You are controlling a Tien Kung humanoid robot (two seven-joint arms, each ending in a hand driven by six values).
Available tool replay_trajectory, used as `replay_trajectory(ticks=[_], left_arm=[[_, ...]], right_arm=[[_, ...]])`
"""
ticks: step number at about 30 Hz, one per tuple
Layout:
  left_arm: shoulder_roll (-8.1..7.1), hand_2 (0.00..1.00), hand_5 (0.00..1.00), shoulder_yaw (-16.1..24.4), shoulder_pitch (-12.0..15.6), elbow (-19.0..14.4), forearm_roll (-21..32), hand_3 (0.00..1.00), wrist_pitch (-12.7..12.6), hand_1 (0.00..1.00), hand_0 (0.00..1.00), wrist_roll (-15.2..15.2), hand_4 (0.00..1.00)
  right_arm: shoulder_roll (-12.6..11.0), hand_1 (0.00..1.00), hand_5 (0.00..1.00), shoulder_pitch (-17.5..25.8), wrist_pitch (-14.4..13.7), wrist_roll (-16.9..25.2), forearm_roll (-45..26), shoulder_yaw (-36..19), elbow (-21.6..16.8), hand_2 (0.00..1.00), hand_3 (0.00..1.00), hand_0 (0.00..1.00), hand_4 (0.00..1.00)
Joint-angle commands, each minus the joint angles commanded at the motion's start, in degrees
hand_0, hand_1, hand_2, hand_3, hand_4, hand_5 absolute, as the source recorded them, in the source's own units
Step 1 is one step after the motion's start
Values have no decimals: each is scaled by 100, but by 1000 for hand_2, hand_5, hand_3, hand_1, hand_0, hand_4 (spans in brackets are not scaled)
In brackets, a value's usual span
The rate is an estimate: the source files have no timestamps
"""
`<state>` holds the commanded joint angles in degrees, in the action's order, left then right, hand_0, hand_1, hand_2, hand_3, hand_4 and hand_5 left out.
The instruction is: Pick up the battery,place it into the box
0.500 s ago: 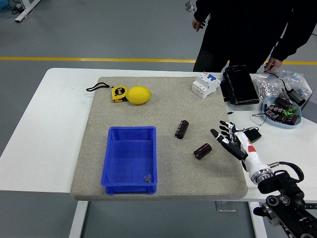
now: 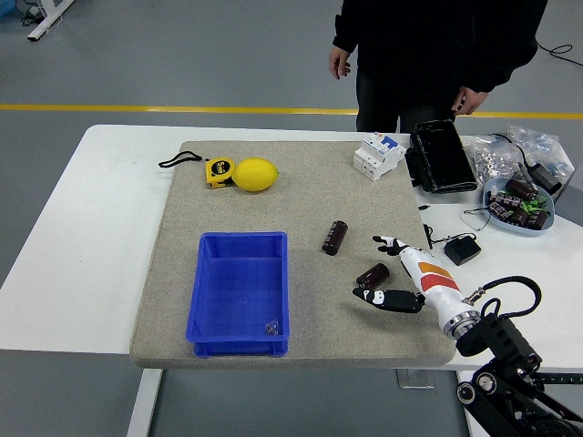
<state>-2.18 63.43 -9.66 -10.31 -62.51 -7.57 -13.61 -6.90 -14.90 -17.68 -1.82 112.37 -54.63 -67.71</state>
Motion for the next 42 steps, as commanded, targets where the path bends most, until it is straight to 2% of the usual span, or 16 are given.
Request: replay_trajectory(ticks=[7,16,17,22,23,34,35,40,41,42], left_arm=[[-9,674,541,-1,-2,0,-11,585,6,674,719,-7,633],[6,674,542,-12,6,0,-10,585,-1,674,719,-10,633],[7,674,542,-21,6,0,0,584,-2,674,719,-9,633],[12,674,542,-44,1,0,21,584,-4,674,719,-8,633],[11,674,541,-57,-1,0,34,584,-3,674,719,-6,632],[15,676,540,-98,5,0,53,585,4,673,718,-5,631],[15,675,541,-104,7,0,59,585,5,673,719,-3,631],[20,675,541,-102,25,0,40,585,11,673,719,-7,631],[19,675,543,-110,31,0,44,585,13,672,719,-7,633],[18,675,543,-114,35,0,44,585,15,672,719,-8,633]], right_arm=[[39,733,501,-59,-93,-105,-91,208,185,738,856,902,998],[102,718,504,-130,-451,-105,-220,330,433,729,857,882,998],[111,668,503,-136,-498,-109,-226,344,460,705,842,780,998],[144,668,503,-173,-638,-115,-233,434,569,705,842,780,998],[154,639,499,-185,-676,-110,-248,457,594,681,825,728,998],[213,620,495,-288,-934,-122,-340,683,814,666,815,687,998],[215,584,488,-294,-961,-118,-357,705,835,652,793,626,998],[227,584,488,-307,-1130,-99,-444,793,912,652,793,626,998],[229,566,468,-309,-1159,-109,-461,812,926,642,785,571,998],[229,566,468,-310,-1175,-117,-475,826,935,642,785,571,998]])
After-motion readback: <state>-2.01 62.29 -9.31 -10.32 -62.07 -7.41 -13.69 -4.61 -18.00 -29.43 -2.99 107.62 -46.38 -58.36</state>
